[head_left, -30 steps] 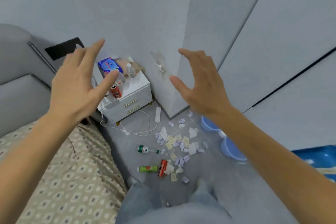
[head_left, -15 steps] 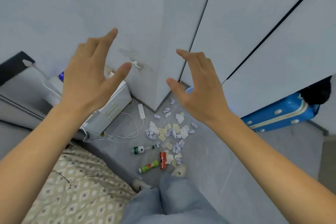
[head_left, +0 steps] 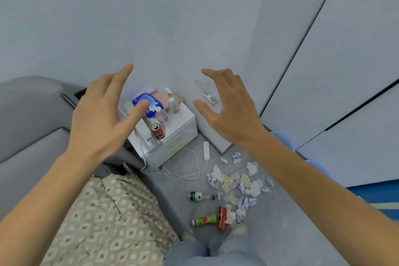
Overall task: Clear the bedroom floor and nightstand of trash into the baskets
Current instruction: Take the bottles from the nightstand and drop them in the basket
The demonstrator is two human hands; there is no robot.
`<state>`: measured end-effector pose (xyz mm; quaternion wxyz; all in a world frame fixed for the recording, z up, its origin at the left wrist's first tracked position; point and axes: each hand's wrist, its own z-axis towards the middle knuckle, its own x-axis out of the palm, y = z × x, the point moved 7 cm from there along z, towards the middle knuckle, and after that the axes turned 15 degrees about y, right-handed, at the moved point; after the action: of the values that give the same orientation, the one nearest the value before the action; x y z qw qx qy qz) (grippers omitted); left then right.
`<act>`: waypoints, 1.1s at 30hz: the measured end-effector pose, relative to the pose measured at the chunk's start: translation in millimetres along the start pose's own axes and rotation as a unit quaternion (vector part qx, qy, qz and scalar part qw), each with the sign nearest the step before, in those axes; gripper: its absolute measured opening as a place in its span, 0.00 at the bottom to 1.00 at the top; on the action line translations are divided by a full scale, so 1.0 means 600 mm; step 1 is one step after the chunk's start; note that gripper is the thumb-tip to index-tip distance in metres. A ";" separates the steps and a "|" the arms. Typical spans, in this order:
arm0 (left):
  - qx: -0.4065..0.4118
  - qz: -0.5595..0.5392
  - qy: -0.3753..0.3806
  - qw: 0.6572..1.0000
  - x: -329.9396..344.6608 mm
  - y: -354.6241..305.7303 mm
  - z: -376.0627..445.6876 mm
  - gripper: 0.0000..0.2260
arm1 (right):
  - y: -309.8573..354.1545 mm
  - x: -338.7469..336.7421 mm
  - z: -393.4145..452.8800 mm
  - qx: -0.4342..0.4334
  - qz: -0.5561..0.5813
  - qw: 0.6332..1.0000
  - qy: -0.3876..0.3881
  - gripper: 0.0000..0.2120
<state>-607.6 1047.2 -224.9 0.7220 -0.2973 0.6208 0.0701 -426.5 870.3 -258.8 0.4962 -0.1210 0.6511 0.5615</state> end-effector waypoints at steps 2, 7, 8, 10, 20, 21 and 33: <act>-0.018 0.002 -0.010 1.000 0.002 0.009 -0.006 0.32 | -0.004 0.001 0.022 -0.014 -0.001 1.000 0.009 0.27; -0.053 -0.013 -0.006 0.998 0.022 0.039 -0.006 0.31 | -0.033 0.006 0.048 -0.019 0.001 1.000 0.021 0.20; -0.056 -0.019 -0.005 0.998 0.026 0.049 -0.003 0.31 | -0.042 0.008 0.051 -0.015 0.001 1.000 0.023 0.19; -0.060 -0.031 -0.001 0.998 0.037 0.076 0.012 0.31 | -0.060 0.019 0.062 -0.003 0.005 1.000 0.029 0.17; -0.058 -0.086 0.106 0.989 0.195 0.269 0.197 0.28 | -0.145 0.218 0.148 0.126 0.037 0.981 0.141 0.16; -0.052 -0.093 0.114 0.988 0.205 0.288 0.223 0.29 | -0.143 0.241 0.170 0.127 0.032 0.980 0.149 0.16; -0.087 -0.074 0.228 0.967 0.533 0.483 0.443 0.25 | -0.335 0.597 0.531 0.136 -0.053 0.961 0.235 0.27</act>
<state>-446.4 1334.4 -610.2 0.5362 -0.4121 0.7366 0.0005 -291.6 1216.1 -622.3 0.3697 -0.2150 0.8124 0.3964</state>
